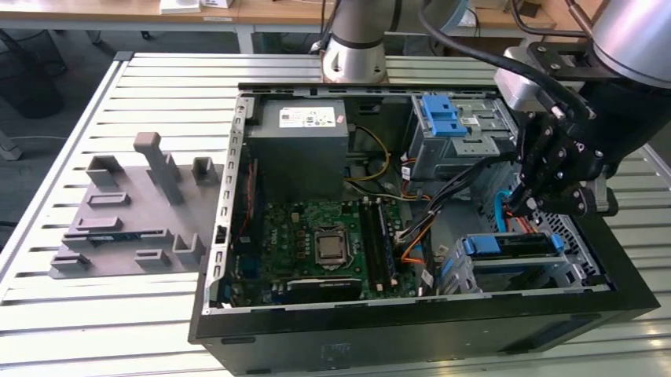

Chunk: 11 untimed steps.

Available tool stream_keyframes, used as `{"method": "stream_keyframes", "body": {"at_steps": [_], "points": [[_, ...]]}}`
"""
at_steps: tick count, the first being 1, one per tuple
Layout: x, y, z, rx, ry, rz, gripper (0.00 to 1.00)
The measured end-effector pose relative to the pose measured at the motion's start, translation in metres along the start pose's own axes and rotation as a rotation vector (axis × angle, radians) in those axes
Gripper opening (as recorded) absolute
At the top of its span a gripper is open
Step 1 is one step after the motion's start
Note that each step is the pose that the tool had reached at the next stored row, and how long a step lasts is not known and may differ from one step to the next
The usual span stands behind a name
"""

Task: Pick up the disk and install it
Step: 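Insert the second disk wire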

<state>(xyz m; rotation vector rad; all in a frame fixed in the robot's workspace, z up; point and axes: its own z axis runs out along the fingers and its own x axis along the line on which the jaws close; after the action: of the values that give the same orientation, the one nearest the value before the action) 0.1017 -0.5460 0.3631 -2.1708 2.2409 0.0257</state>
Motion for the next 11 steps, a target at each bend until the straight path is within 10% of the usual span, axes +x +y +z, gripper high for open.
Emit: {"method": "stream_keyframes", "body": {"at_steps": [4, 11], "points": [[0.0009, -0.0022, 0.0029, -0.0013, -0.0290, 0.000, 0.16], [0.0092, -0.0025, 0.0126, -0.0013, -0.0267, 0.000, 0.16]]}}
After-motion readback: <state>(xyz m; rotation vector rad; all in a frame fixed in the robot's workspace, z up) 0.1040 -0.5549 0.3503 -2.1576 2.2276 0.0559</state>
